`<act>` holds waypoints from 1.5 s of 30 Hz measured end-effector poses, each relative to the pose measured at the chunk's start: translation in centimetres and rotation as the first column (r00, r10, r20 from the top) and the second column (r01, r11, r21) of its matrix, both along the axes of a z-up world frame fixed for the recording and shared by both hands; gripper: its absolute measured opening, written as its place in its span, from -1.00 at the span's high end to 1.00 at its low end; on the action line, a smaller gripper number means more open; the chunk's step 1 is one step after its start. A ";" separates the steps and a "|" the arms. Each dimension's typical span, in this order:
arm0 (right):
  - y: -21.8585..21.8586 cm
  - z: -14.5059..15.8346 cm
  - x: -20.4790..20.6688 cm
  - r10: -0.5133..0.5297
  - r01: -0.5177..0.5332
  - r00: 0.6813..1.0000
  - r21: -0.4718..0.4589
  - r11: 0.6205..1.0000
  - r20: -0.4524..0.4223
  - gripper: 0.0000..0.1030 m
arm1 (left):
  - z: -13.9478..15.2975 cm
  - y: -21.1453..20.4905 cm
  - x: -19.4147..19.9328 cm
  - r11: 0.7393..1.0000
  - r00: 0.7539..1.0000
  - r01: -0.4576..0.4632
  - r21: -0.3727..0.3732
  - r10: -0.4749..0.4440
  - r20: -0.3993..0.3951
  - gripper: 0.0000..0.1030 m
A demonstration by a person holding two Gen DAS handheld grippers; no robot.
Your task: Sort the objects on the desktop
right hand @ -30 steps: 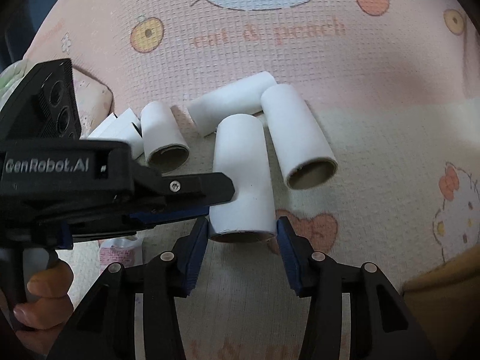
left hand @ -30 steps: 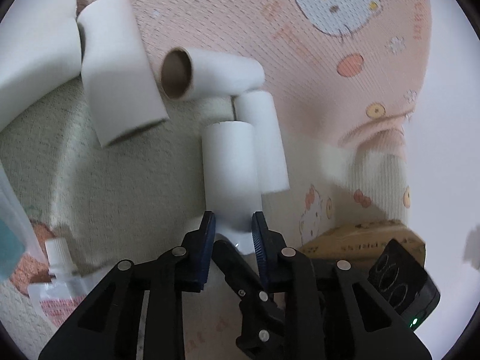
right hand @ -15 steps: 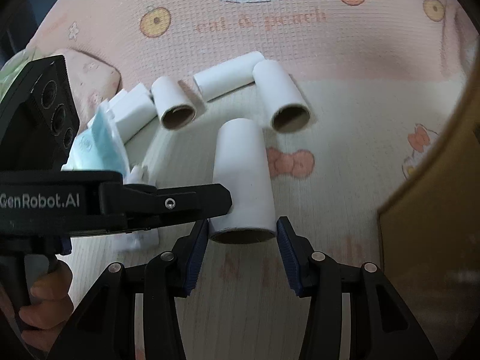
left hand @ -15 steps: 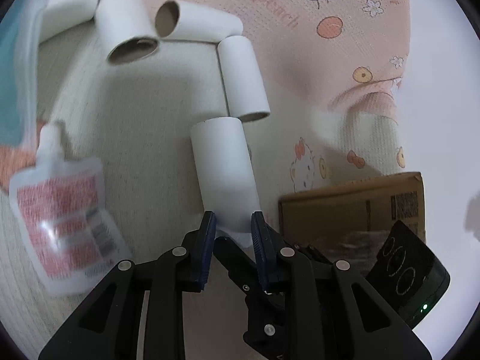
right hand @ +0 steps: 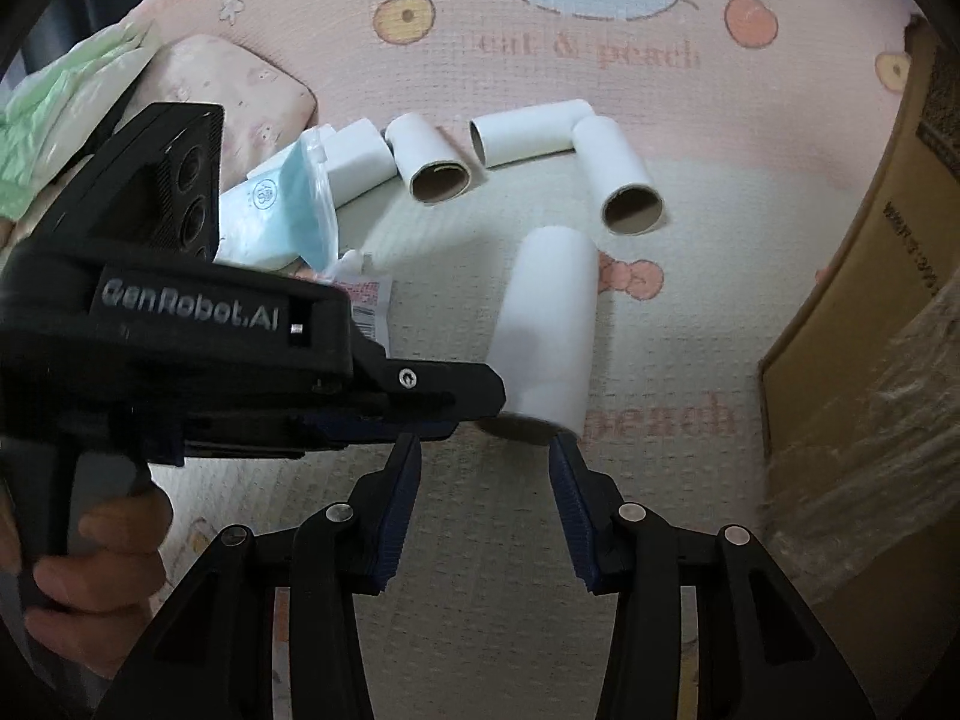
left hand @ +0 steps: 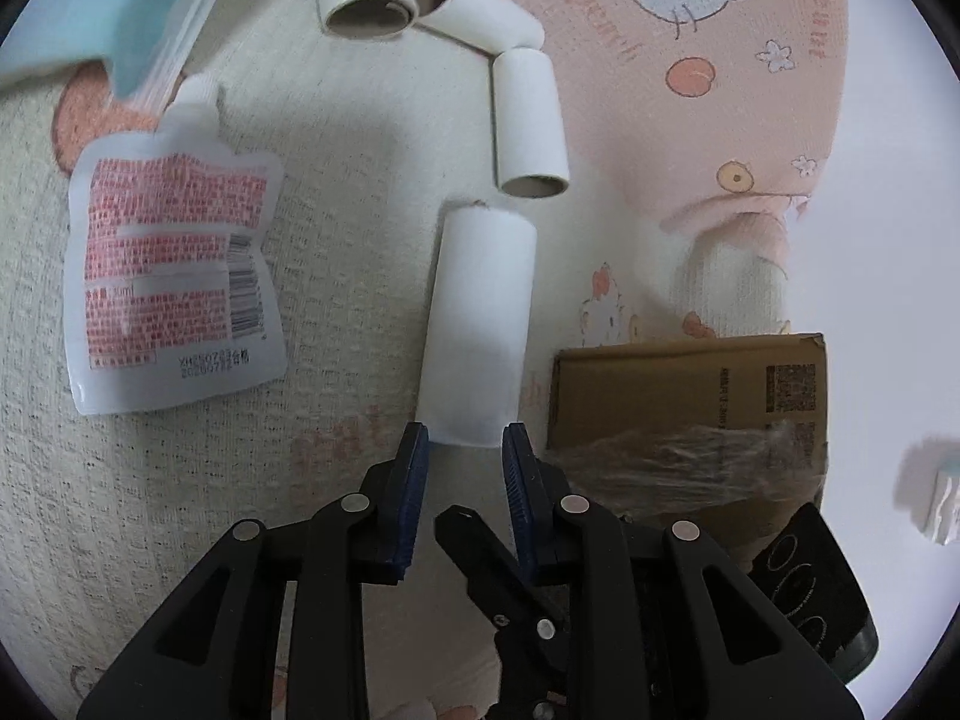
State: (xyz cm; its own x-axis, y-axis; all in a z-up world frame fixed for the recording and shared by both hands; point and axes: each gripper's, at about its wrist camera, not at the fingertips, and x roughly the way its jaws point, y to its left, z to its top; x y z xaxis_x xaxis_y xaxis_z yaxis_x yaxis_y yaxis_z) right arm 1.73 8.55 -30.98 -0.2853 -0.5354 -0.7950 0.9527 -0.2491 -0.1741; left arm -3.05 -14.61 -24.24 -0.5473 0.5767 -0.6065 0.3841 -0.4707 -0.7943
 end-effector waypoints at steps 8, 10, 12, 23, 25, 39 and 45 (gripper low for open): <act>-0.7 1.2 -2.0 -0.059 0.065 0.994 -0.061 0.996 0.090 -0.25 | 1.3 -0.8 -1.7 0.998 0.998 0.023 -0.055 -0.026 -0.053 -0.04; -1.3 1.1 -2.5 -0.078 0.082 0.992 -0.043 0.996 0.095 -0.25 | 1.3 -1.1 -2.5 0.998 0.998 0.030 -0.061 -0.034 -0.058 -0.04; -1.9 0.9 -2.9 -0.089 0.092 0.991 -0.030 0.995 0.099 -0.25 | 1.2 -1.3 -3.0 0.997 0.997 0.038 -0.065 -0.041 -0.059 -0.04; -4.6 0.1 -6.0 -0.182 0.182 0.954 0.023 0.983 0.237 -0.25 | 0.2 -1.0 -6.7 0.990 0.993 0.114 -0.087 -0.116 -0.018 -0.04; -4.9 -0.1 -6.0 -0.181 0.178 0.957 0.032 0.983 0.228 -0.25 | -0.2 -1.0 -7.0 0.989 0.992 0.121 -0.083 -0.122 -0.011 -0.04; -5.3 -1.3 -7.0 -0.173 0.163 0.955 0.062 0.985 0.241 0.16 | -1.0 -0.7 -7.7 0.986 0.988 0.147 -0.080 -0.150 -0.038 0.10; -4.3 0.4 -5.2 -0.142 0.140 0.965 0.022 0.990 0.223 0.16 | 1.9 -0.3 -5.7 0.986 0.985 0.126 -0.112 -0.138 -0.099 0.10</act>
State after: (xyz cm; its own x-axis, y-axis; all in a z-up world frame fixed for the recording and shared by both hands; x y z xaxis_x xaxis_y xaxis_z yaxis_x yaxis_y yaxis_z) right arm -3.44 4.24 -30.55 -0.1725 -0.4972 -0.8503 0.9229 -0.3834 0.0370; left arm -8.73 -14.91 -22.33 -0.5352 0.5843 -0.6100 0.2290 -0.5948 -0.7706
